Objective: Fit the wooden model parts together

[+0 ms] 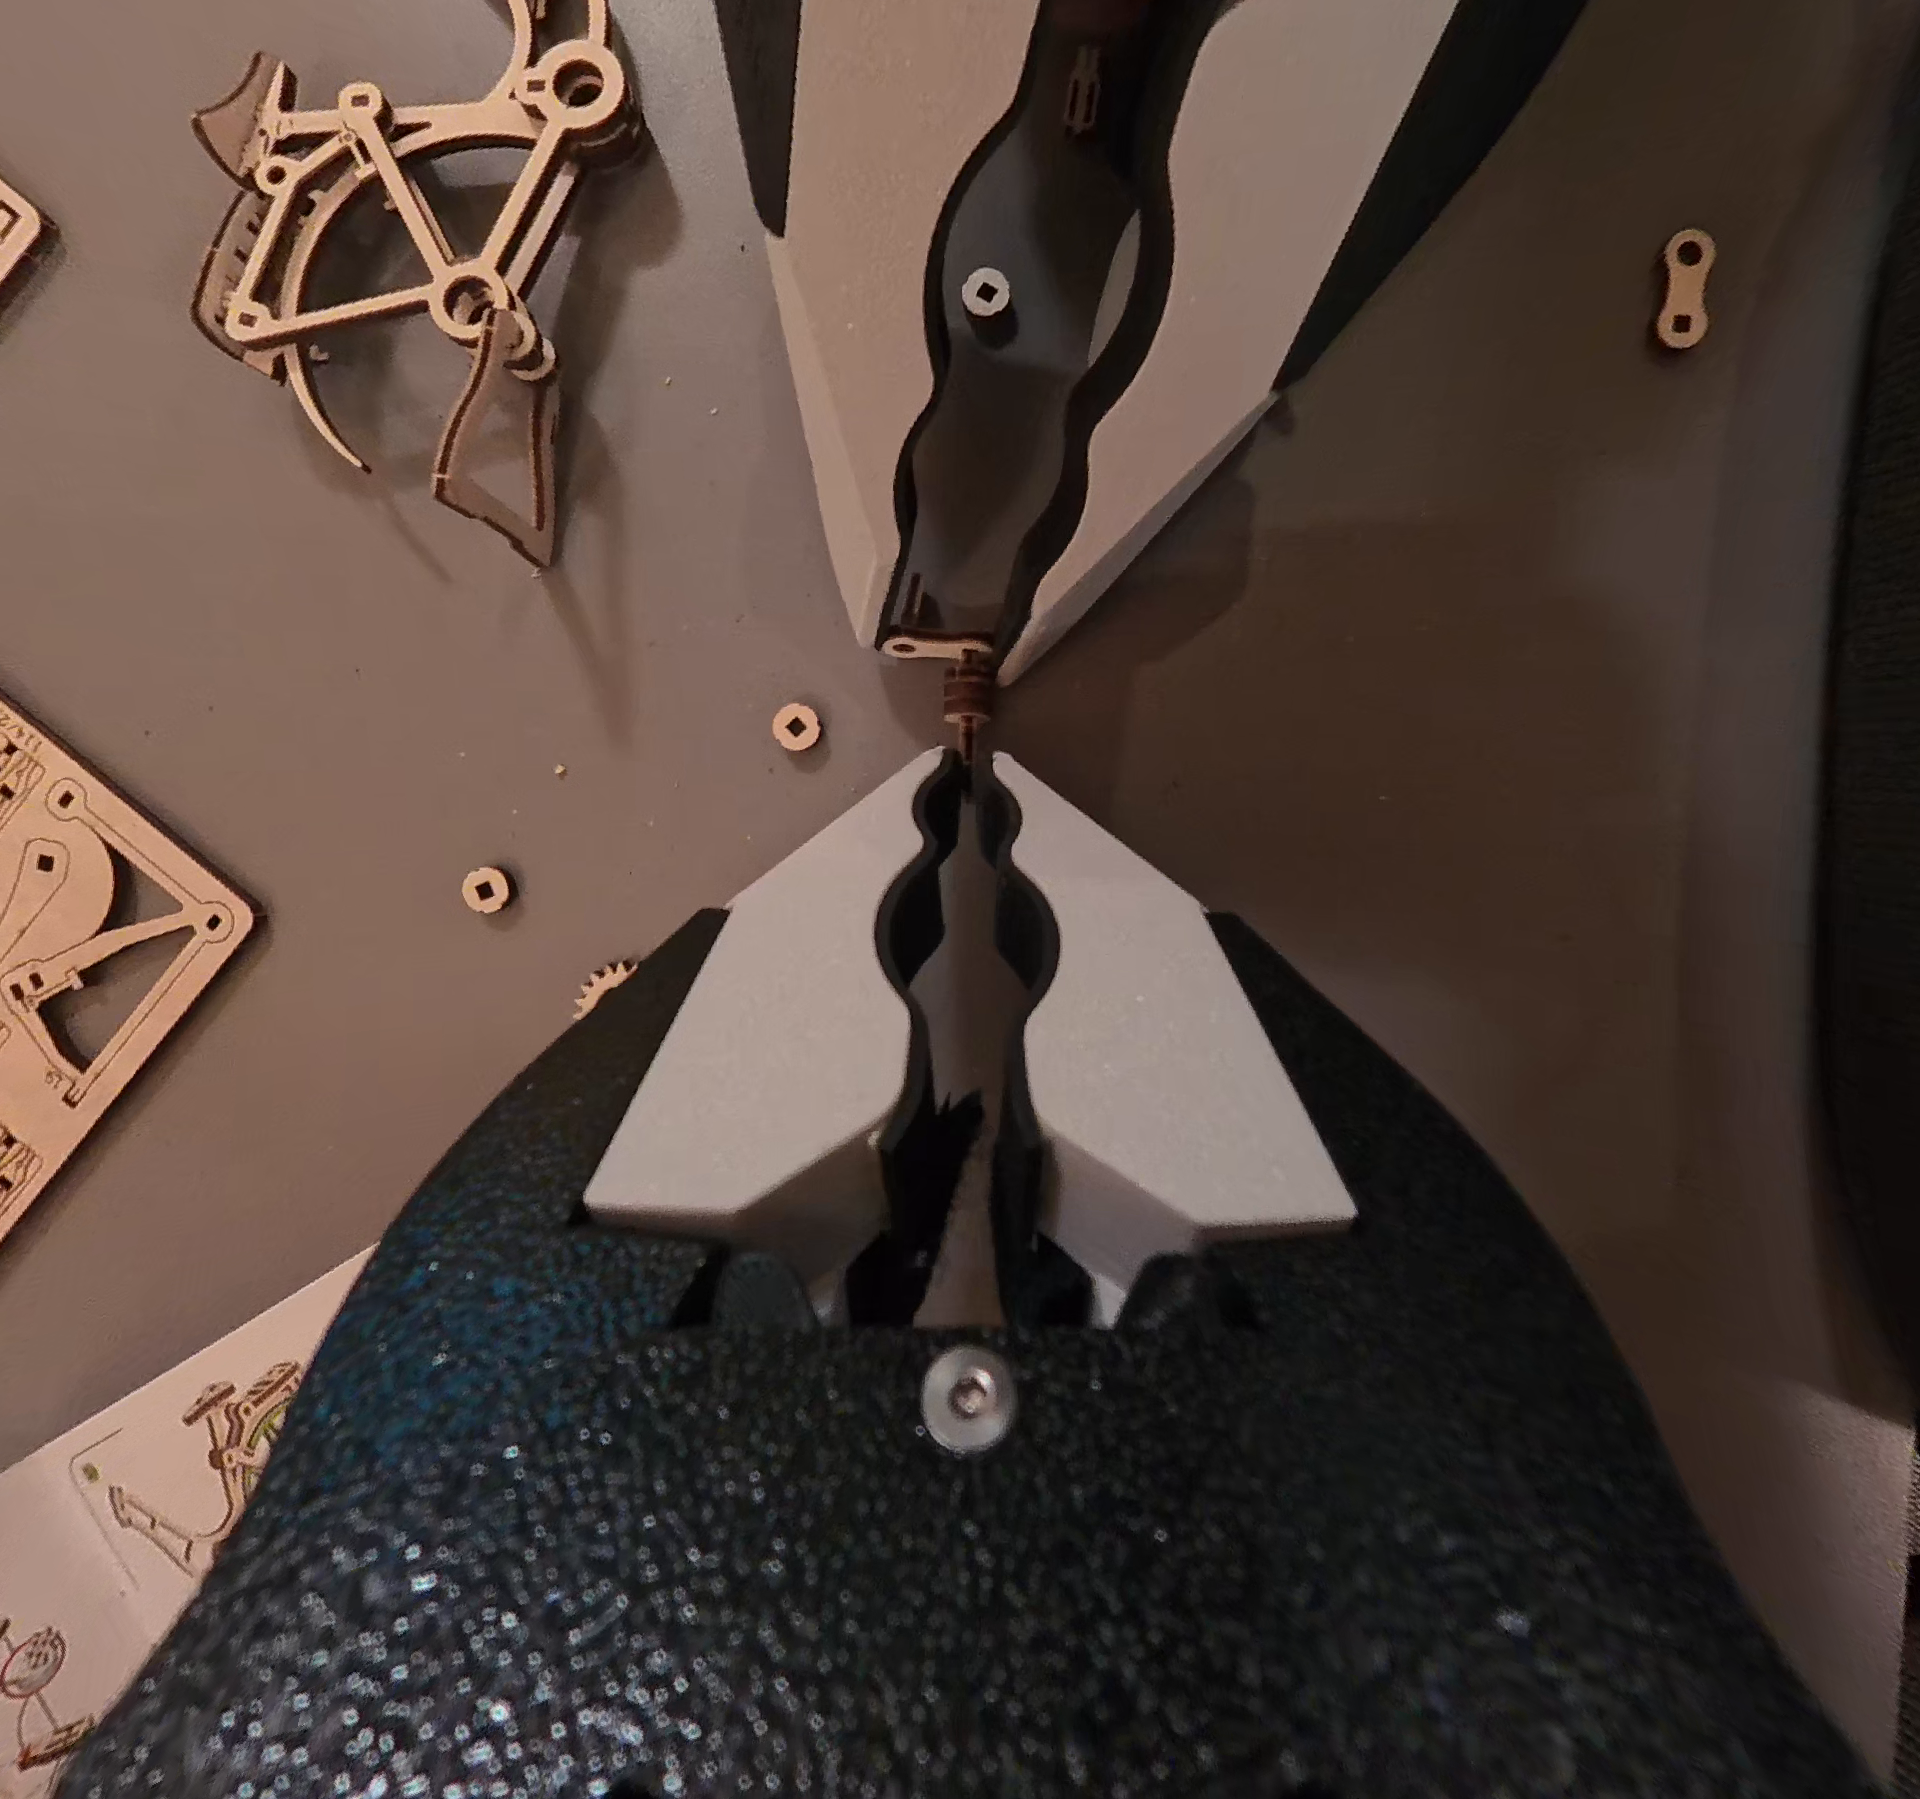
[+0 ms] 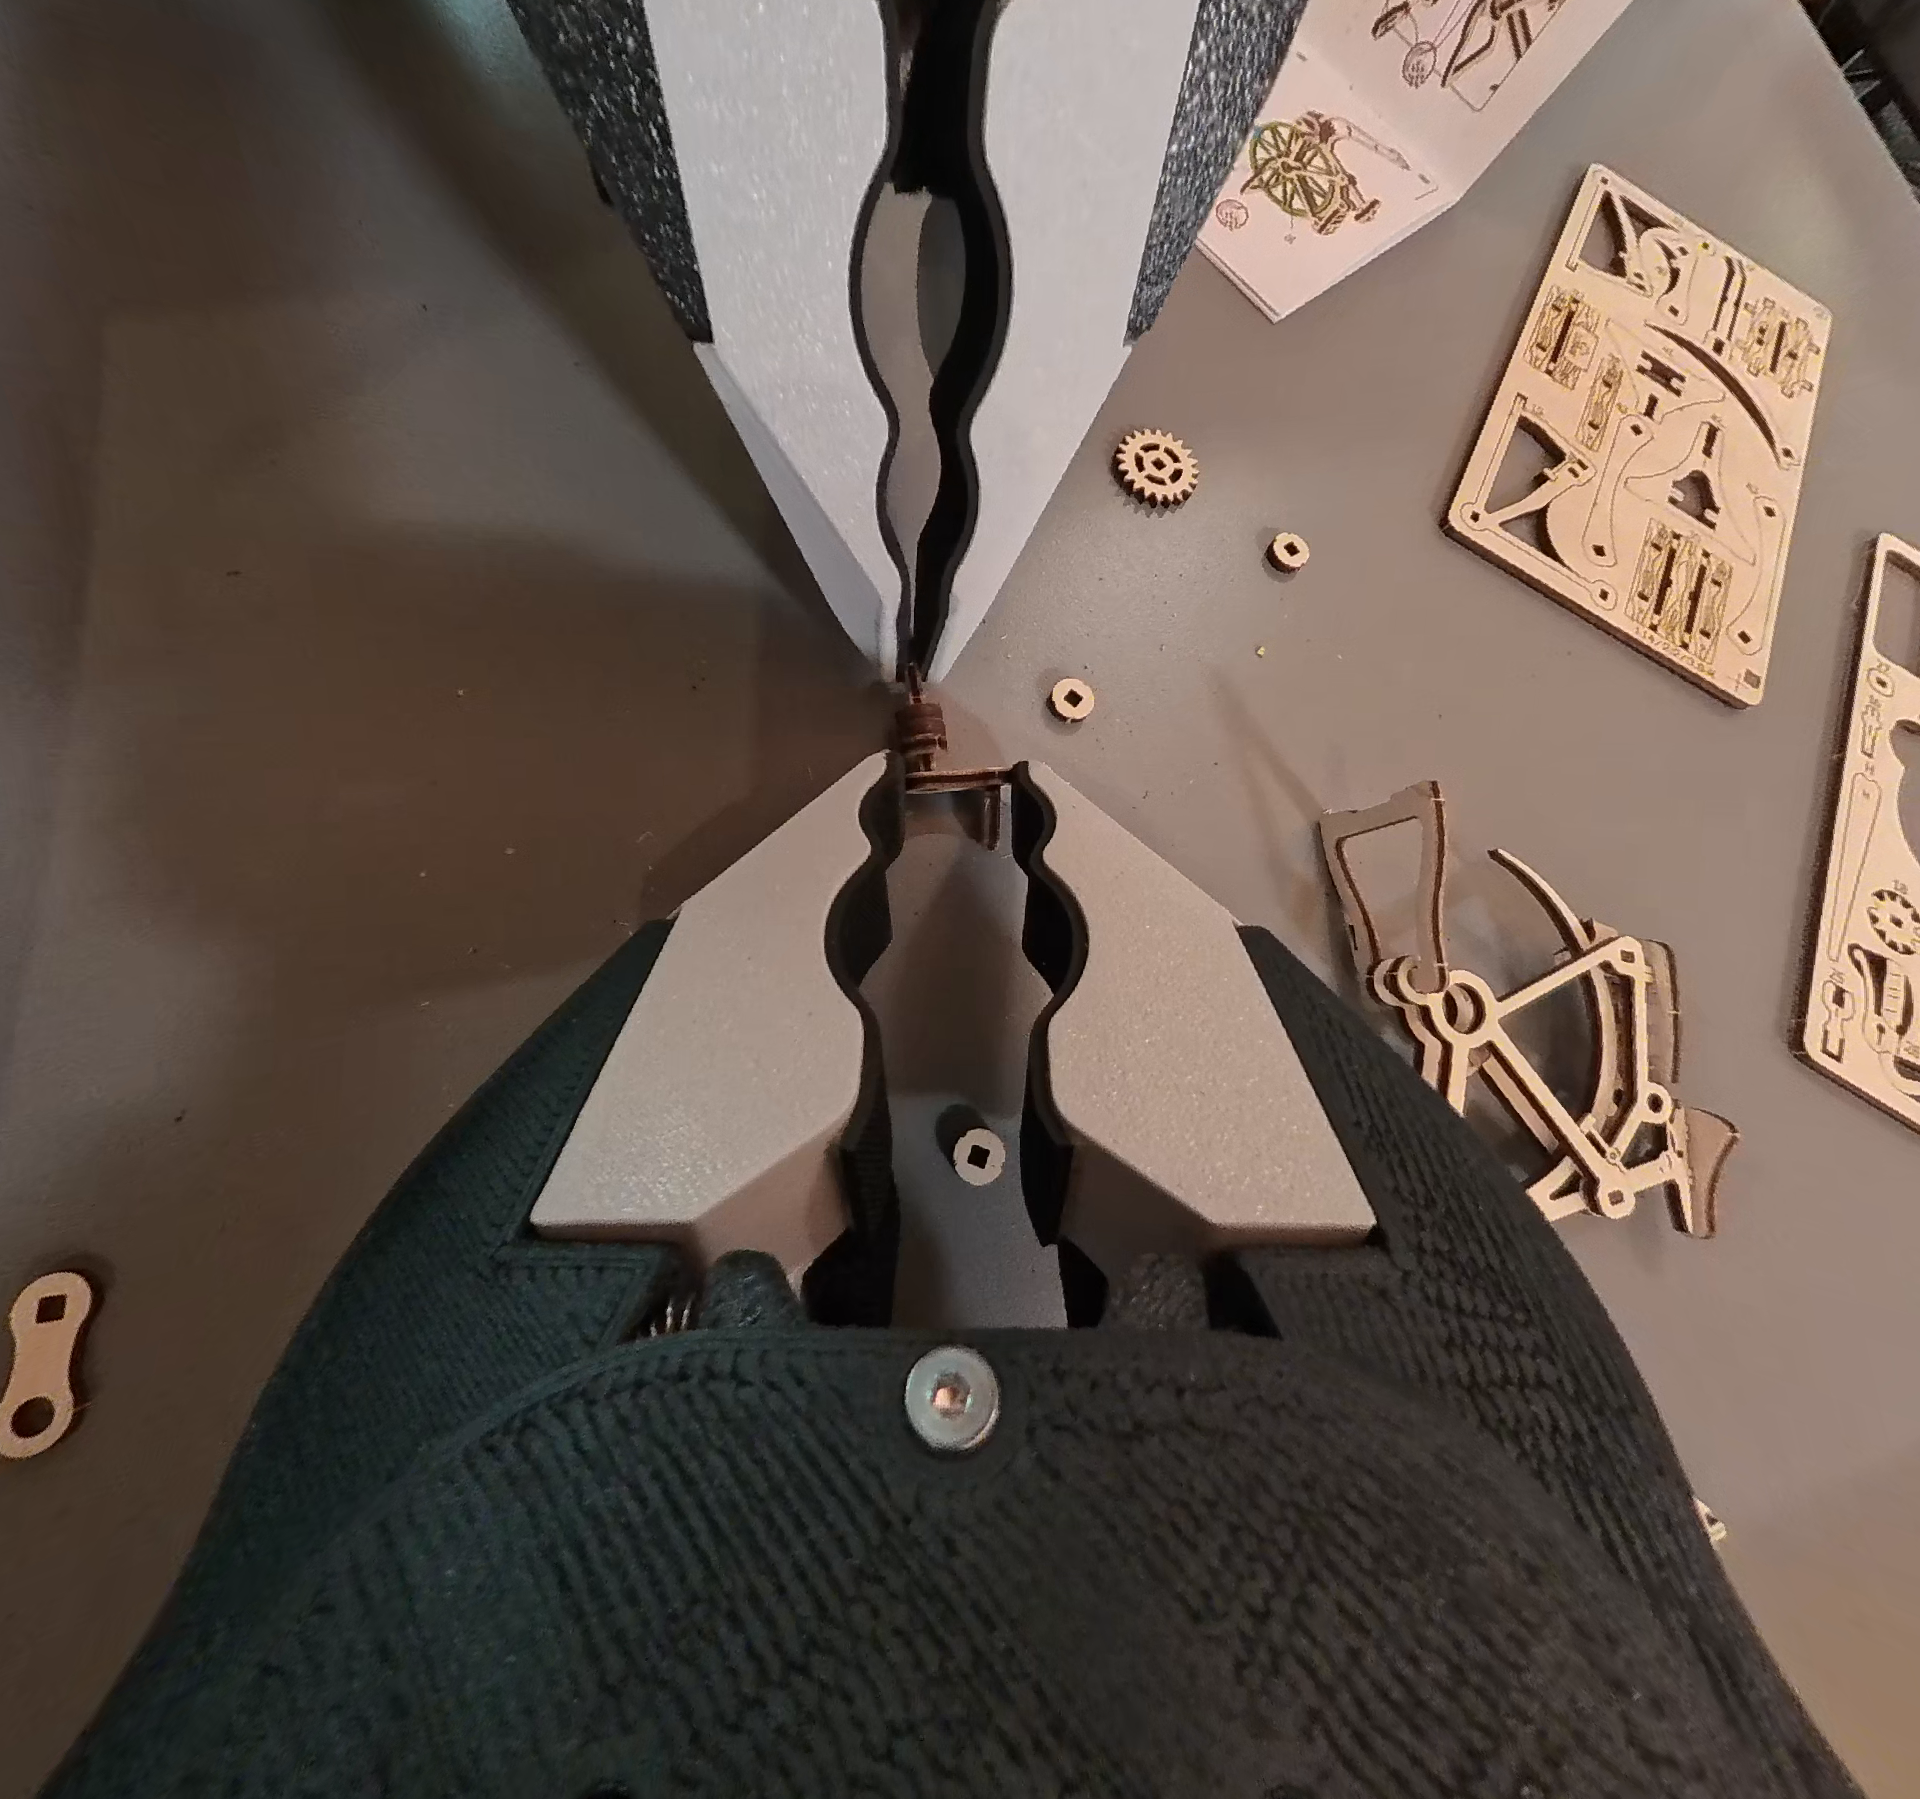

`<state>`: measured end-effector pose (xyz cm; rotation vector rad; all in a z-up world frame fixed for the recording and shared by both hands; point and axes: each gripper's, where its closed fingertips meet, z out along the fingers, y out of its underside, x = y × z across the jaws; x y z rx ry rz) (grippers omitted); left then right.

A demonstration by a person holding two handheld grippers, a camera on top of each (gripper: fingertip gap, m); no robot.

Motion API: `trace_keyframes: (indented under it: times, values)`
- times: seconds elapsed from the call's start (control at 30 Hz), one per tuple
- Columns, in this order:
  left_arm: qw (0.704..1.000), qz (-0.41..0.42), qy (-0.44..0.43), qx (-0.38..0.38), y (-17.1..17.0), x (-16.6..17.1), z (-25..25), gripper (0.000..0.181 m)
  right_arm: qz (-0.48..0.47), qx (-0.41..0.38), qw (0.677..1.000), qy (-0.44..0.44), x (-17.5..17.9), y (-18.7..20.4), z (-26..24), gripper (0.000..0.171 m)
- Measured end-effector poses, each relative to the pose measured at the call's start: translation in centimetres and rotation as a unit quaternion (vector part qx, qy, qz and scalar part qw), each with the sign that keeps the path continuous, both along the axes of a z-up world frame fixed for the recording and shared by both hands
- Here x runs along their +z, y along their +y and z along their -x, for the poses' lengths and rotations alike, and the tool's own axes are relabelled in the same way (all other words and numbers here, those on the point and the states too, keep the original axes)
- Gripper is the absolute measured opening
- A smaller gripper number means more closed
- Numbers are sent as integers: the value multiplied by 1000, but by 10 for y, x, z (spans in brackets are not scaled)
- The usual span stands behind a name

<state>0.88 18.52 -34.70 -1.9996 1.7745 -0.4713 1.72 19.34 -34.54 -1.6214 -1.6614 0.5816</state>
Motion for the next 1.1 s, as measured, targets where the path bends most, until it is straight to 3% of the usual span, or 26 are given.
trace_keyframes:
  times: [0.73,0.97,1.1]
  values:
    - [1000,4,-17,-7,5,-2,-1,0,-6,31,999,6,1,-5,4,9]
    - [999,28,-37,4,4,-3,1,1,-3,58,998,22,9,-6,-8,21]
    - [999,29,-23,8,4,-3,5,1,15,58,998,13,7,-2,-17,19]
